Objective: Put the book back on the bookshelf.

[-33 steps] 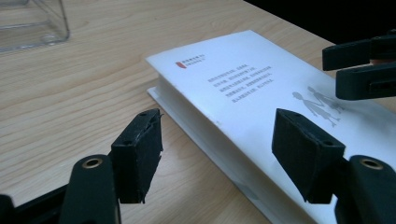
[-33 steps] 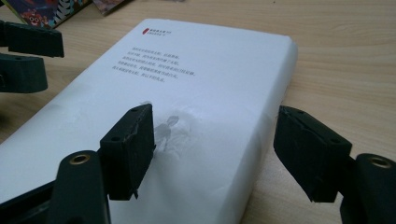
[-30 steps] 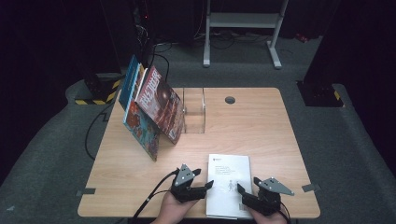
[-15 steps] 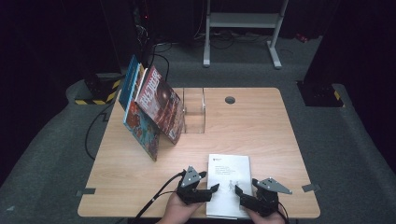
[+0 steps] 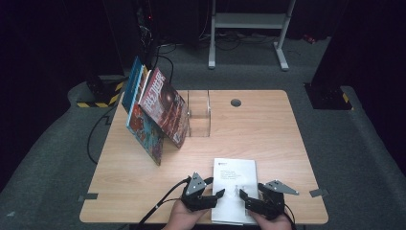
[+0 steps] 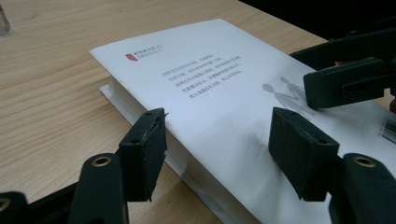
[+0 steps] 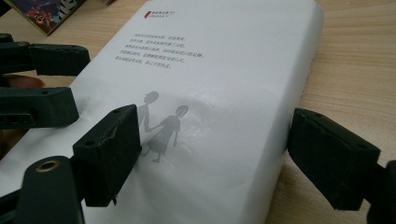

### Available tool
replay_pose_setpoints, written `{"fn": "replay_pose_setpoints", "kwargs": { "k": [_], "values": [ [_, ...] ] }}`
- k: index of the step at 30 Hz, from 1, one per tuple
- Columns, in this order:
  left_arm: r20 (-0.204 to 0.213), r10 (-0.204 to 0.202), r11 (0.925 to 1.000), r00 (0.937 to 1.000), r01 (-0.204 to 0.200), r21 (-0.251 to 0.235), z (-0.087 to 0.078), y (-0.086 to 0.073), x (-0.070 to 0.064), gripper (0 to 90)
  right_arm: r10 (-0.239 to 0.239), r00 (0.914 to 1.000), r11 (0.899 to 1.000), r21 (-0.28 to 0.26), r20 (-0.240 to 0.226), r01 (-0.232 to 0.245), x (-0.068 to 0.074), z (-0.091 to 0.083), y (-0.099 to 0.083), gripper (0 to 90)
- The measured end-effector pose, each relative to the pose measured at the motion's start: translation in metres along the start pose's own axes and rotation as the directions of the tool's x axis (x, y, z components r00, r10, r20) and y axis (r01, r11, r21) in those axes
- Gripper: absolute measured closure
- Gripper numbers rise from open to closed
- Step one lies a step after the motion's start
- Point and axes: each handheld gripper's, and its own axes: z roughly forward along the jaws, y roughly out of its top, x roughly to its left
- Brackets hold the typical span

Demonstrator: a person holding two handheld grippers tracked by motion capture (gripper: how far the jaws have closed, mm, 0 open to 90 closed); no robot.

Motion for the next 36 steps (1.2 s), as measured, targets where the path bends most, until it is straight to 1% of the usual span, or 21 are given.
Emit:
{"fn": "replay_pose_setpoints", "kwargs": {
  "k": [5,8,12,14,16,17,18,22,23,24,26,27,29,30,31,32,34,36],
  "values": [
    [0.002,-0.001,1.0000,1.0000,0.001,0.004,0.000,0.001,0.000,38.1,0.007,1.0000,1.000,0.008,0.001,-0.007,0.001,0.000,0.001,17.3],
    [-0.005,0.012,0.9999,0.9999,-0.012,0.008,-0.002,0.002,0.002,41.2,0.004,1.0000,1.000,0.007,0.000,-0.004,0.001,0.000,0.001,17.4],
    [-0.018,0.017,0.9998,0.9997,-0.016,0.014,-0.006,0.002,0.006,41.2,-0.005,1.0000,1.000,0.006,-0.005,0.005,0.004,0.005,0.004,17.5],
    [-0.027,0.018,0.9996,0.9995,-0.018,0.021,-0.008,0.002,0.009,41.2,-0.007,0.9999,1.000,0.010,-0.010,0.007,0.007,0.009,0.006,17.5],
    [-0.030,0.012,0.9997,0.9995,-0.011,0.023,-0.011,0.002,0.013,41.2,-0.012,0.9998,1.000,0.013,-0.013,0.012,0.009,0.012,0.008,17.5],
    [-0.036,0.007,0.9998,0.9993,-0.006,0.020,-0.012,0.002,0.014,41.2,-0.016,0.9998,1.000,0.015,-0.016,0.016,0.011,0.014,0.009,17.5],
    [-0.038,0.011,0.9997,0.9992,-0.010,0.024,-0.014,0.002,0.017,41.2,-0.021,0.9996,1.000,0.017,-0.018,0.021,0.012,0.016,0.010,17.5],
    [-0.048,0.001,0.9998,0.9988,0.000,0.020,-0.018,0.001,0.024,41.2,-0.021,0.9994,0.999,0.030,-0.028,0.022,0.018,0.024,0.016,17.5],
    [-0.054,0.000,0.9998,0.9985,0.001,0.018,-0.019,0.001,0.026,41.2,-0.032,0.9990,0.999,0.029,-0.030,0.033,0.018,0.026,0.017,17.5],
    [-0.057,-0.006,0.9999,0.9984,0.007,0.015,-0.020,0.000,0.028,41.2,-0.027,0.9991,0.999,0.034,-0.032,0.028,0.020,0.028,0.018,17.5],
    [-0.061,-0.003,0.9998,0.9981,0.005,0.020,-0.022,0.001,0.032,41.3,-0.034,0.9988,0.999,0.037,-0.035,0.035,0.022,0.032,0.021,17.5],
    [-0.063,-0.011,0.9998,0.9979,0.012,0.017,-0.022,0.001,0.033,41.3,-0.030,0.9989,0.999,0.040,-0.037,0.032,0.024,0.034,0.022,17.5],
    [-0.074,-0.009,0.9998,0.9972,0.010,0.018,-0.024,0.001,0.037,41.4,-0.031,0.9988,0.999,0.040,-0.037,0.032,0.027,0.038,0.025,17.5],
    [-0.085,-0.001,0.9999,0.9964,0.002,0.014,-0.025,0.001,0.038,41.6,-0.037,0.9986,0.999,0.038,-0.037,0.039,0.027,0.040,0.026,17.5],
    [-0.098,0.012,0.9999,0.9951,-0.010,0.011,-0.025,0.001,0.040,42.2,-0.030,0.9988,0.999,0.044,-0.038,0.031,0.029,0.042,0.027,17.5],
    [-0.106,0.013,0.9999,0.9943,-0.012,0.012,-0.026,0.001,0.041,42.3,-0.040,0.9985,0.998,0.041,-0.038,0.041,0.030,0.044,0.028,17.5],
    [-0.115,0.007,0.9999,0.9934,-0.005,0.012,-0.027,0.002,0.045,42.5,-0.039,0.9985,0.998,0.045,-0.037,0.041,0.034,0.048,0.031,17.5],
    [-0.123,-0.004,0.9999,0.9924,0.005,0.010,-0.028,0.002,0.050,42.6,-0.053,0.9979,0.997,0.046,-0.036,0.055,0.036,0.052,0.035,17.5]
  ]
}}
